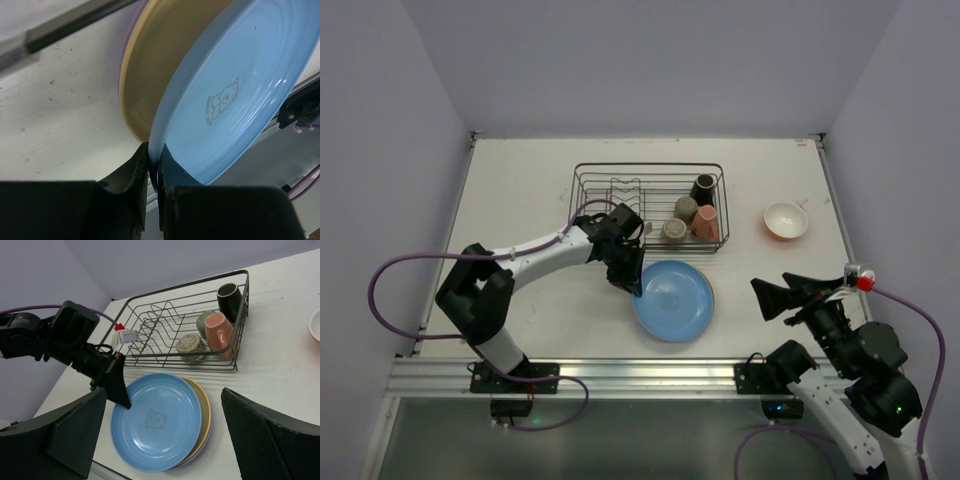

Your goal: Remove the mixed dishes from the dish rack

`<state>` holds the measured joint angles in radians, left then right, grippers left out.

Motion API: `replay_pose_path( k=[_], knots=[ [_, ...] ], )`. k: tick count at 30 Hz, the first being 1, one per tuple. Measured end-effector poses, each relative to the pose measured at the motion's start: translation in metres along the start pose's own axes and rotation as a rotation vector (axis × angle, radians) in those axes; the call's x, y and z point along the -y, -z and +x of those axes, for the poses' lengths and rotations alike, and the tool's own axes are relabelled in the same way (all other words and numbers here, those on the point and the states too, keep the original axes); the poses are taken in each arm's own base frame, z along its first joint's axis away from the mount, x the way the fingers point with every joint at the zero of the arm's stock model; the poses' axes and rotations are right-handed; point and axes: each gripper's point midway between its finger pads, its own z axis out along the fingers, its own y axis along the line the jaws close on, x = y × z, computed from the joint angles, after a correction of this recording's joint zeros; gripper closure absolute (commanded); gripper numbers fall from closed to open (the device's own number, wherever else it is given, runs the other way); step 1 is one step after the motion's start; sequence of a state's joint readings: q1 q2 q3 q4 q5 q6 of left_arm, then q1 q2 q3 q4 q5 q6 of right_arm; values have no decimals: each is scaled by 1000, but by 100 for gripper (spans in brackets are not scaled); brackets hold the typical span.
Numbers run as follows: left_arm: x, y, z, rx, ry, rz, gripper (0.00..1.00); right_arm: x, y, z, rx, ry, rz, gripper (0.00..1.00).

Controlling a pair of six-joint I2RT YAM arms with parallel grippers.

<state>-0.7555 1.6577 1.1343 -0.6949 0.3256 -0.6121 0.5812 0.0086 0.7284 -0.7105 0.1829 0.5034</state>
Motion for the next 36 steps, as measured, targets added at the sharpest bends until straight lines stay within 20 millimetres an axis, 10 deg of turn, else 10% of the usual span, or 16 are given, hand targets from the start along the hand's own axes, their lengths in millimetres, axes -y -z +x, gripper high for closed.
replay_pose_path(
  k=[16,30,36],
  knots=[
    [8,-4,-8,42,-26,17,41,-2,0,1,-6,0,-10,1],
    [10,16,-26,114,-123,-104,43,-3,0,2,-9,0,-16,1],
    [-9,40,-45,218,-164,-270,23,-3,0,2,-9,1,-16,1]
  ],
)
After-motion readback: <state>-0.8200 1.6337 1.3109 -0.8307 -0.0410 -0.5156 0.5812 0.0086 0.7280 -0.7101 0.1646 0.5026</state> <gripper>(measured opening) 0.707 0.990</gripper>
